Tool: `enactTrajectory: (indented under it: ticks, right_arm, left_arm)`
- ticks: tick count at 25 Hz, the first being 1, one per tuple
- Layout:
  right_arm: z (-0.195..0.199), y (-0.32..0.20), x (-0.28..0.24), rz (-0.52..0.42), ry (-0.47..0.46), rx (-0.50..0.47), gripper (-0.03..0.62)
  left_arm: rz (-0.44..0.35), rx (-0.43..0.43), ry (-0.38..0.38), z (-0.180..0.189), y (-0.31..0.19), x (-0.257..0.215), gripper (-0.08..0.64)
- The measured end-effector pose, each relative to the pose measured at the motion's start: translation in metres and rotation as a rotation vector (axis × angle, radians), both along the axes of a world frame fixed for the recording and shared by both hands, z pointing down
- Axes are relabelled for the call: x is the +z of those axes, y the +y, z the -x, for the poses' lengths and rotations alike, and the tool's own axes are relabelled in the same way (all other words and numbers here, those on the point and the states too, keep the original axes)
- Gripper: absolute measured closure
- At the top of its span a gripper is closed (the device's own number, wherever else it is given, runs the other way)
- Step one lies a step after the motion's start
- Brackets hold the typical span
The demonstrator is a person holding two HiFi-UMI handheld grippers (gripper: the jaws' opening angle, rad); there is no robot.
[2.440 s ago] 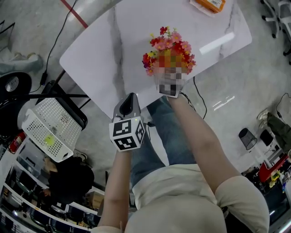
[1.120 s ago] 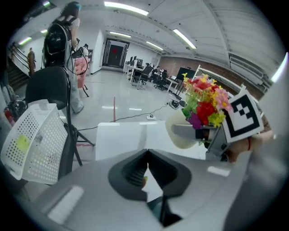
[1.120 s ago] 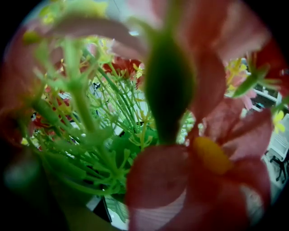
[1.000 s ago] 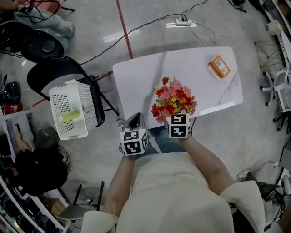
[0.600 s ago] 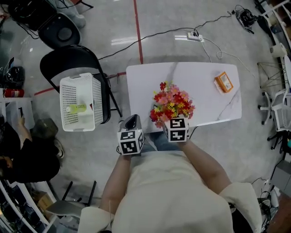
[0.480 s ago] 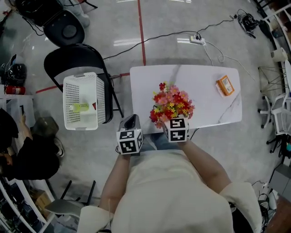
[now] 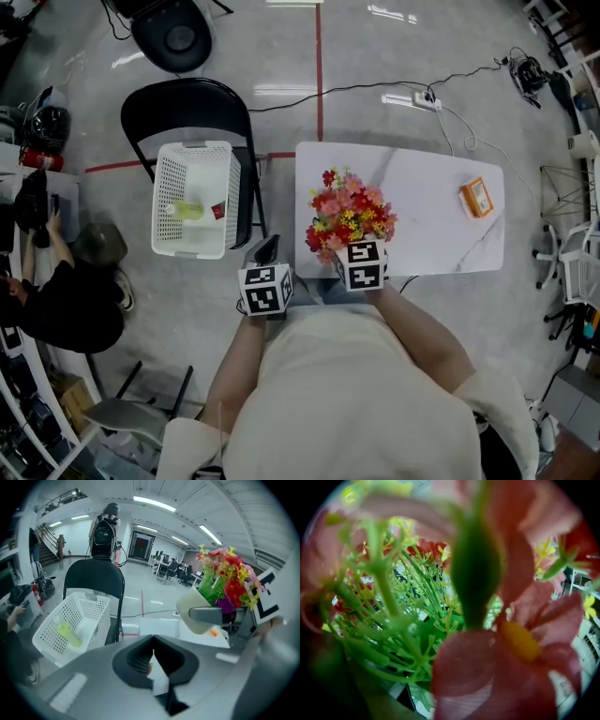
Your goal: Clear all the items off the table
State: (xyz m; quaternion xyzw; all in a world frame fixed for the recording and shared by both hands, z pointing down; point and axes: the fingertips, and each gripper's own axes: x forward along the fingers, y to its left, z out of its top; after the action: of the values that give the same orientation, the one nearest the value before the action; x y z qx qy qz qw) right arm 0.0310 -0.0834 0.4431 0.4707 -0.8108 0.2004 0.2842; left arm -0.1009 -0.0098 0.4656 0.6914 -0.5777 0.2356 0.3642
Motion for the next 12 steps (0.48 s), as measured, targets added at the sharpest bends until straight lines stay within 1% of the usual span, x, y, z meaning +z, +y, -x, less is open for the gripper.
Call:
enactTrajectory:
  ticks: [2, 6, 12]
  right_arm:
    - [0.017, -0.003, -0.005, -0.013, -0.001, -0.031, 0.074]
    - [0.048, -0.002, -0.004, -0.006, -0.007, -0.073, 0.074]
    - [0.106, -0.003, -0.013, -0.021, -0.02, -0.166, 0.074]
  left_arm:
    - [0.001, -0.012, 0.0, 0.01, 0.003, -0.001, 0.552]
    - [0.008, -0.046, 0.0, 0.033, 0.008, -0.001, 0.552]
    - [0.007, -0.108, -0.004, 0.075, 0.011, -0.002, 0.552]
